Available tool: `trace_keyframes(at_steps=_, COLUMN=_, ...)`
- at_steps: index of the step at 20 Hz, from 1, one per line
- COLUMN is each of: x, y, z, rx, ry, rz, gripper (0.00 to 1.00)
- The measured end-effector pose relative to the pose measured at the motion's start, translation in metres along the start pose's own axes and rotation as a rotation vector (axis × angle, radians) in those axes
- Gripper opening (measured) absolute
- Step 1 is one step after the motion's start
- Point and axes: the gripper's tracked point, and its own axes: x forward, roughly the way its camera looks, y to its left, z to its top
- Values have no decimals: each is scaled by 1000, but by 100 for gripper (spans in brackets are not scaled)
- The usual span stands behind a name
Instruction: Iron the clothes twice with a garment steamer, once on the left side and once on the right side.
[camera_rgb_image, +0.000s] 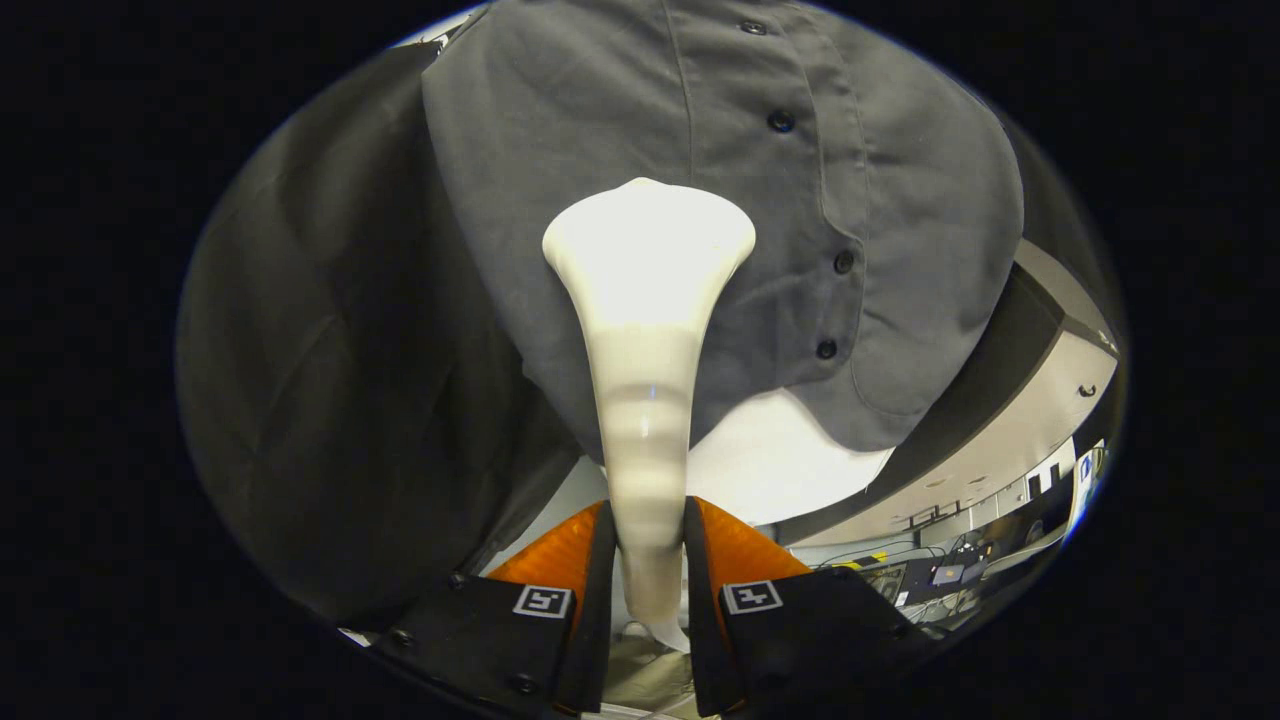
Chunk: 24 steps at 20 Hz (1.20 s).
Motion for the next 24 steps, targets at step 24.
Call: trace_keyframes(at_steps=24, x=-36, y=-37, z=-44, rx=26, ry=47, rz=79, gripper=41)
